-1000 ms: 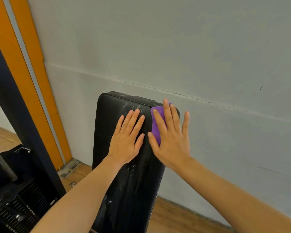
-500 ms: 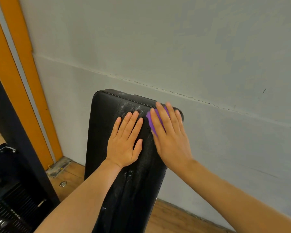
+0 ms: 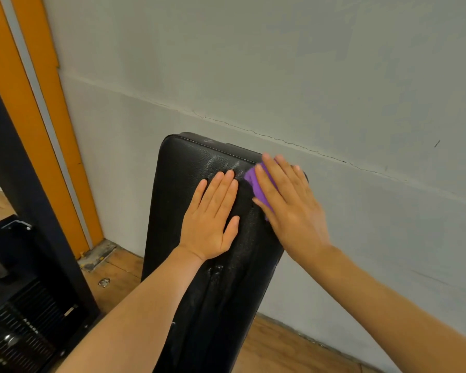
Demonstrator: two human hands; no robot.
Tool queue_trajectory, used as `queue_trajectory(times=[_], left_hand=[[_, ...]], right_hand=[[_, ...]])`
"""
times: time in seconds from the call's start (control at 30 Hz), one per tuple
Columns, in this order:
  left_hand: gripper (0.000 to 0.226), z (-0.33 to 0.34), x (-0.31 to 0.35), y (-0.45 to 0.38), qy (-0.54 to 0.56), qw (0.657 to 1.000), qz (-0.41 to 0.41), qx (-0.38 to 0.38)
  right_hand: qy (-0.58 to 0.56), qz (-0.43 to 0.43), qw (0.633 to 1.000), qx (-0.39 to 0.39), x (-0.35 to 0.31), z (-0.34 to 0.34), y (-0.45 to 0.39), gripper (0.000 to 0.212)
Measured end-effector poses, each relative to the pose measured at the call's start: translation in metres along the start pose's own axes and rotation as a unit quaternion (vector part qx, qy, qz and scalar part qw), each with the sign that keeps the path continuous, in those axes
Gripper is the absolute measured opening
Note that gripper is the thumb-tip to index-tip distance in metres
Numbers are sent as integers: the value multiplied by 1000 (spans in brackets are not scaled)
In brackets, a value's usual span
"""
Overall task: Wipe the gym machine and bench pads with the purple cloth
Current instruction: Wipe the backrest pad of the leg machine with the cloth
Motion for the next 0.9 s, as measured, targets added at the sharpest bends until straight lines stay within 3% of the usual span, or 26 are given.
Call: queue_trajectory(times=[0.13, 0.33, 0.5, 0.6, 0.77, 0.83, 0.9], left_hand=[[62, 1, -1, 1, -5, 1000, -2, 1], [63, -1, -2, 0, -1, 1000, 4, 6], [63, 0, 0, 0, 3, 1000, 2, -1], [63, 0, -3, 0, 1, 1000, -6, 8], [62, -2, -3, 0, -1, 1000, 0, 9], [61, -3, -1, 0, 3, 1000, -1, 7], [59, -3, -1, 0, 4, 1000, -1, 7]], right_hand=[[-10, -40, 998, -39, 10, -1, 61, 55], [-10, 41, 999, 14, 2, 3, -29, 44], [-5, -13, 1000, -20, 7, -2, 49, 48], [-11, -8, 1000, -16, 2, 3, 49, 50], [-14, 77, 996, 43, 0, 0, -1, 49], [-18, 73, 997, 28, -6, 8, 39, 58], [-14, 45, 999, -25, -21, 23, 88, 82]])
Point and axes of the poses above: each hand's wrist, its own y-axis away from the middle knuckle, its own z-axis out of the palm, x = y × z, the point moved 9 cm from there along -y, towards the middle knuckle
